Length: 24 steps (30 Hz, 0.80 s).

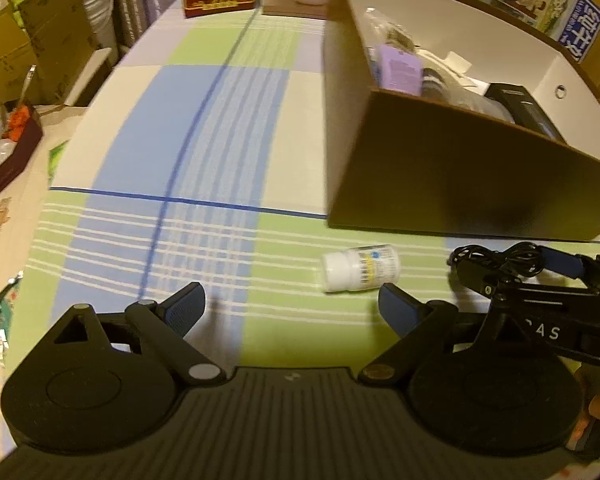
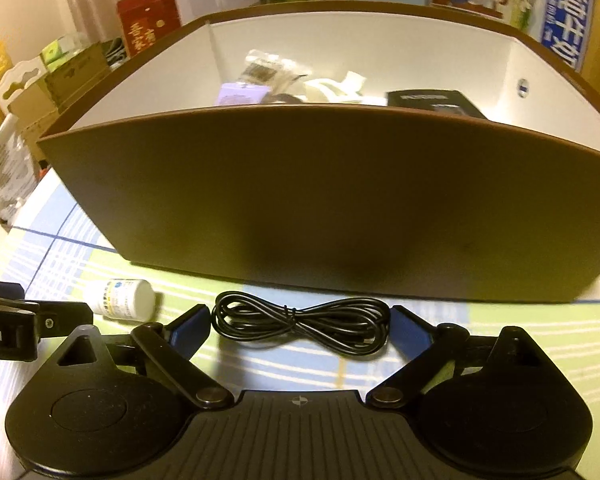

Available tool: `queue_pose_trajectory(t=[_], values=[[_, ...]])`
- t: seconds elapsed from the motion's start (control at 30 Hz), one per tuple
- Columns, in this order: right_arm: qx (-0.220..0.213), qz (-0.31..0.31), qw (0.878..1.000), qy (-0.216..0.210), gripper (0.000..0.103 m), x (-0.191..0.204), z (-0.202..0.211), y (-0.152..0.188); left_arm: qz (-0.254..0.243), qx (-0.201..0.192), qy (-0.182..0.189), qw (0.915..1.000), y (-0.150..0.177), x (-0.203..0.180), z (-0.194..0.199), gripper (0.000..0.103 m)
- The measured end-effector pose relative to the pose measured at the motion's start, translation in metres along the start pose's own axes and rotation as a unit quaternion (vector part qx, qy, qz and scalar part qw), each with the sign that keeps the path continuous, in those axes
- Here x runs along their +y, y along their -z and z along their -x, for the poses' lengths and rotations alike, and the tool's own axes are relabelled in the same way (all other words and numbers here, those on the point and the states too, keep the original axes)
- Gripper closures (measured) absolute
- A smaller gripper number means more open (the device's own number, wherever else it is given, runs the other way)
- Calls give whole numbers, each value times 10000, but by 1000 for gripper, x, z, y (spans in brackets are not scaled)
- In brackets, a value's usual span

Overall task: Organize objects
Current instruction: 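Grasp the white pill bottle with the left tool while the right tool grasps the black cable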

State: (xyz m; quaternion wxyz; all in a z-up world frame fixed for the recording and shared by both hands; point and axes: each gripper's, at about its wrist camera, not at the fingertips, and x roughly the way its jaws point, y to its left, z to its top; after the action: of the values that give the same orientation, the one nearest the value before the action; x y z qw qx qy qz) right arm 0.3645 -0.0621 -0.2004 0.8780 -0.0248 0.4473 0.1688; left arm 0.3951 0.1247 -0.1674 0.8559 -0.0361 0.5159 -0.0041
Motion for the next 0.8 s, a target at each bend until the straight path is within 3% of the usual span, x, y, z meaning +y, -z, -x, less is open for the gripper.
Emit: queue_pose_trajectory(t=[0.23, 0.53, 0.63, 0.8], values=[[62, -296, 9994, 187, 11, -25, 10, 5, -22, 29, 256, 9997, -5, -21, -16, 16], [54, -469, 9984, 323, 11, -40, 21, 11, -68, 14, 146, 9999, -12, -32, -30, 40], [53, -496, 9982, 335, 11, -42, 23, 13, -149, -22, 134, 9998, -13, -35, -30, 58], [58, -485, 9983, 316, 11, -45, 29, 18, -228, -47, 193, 9995, -11, -40, -26, 62]])
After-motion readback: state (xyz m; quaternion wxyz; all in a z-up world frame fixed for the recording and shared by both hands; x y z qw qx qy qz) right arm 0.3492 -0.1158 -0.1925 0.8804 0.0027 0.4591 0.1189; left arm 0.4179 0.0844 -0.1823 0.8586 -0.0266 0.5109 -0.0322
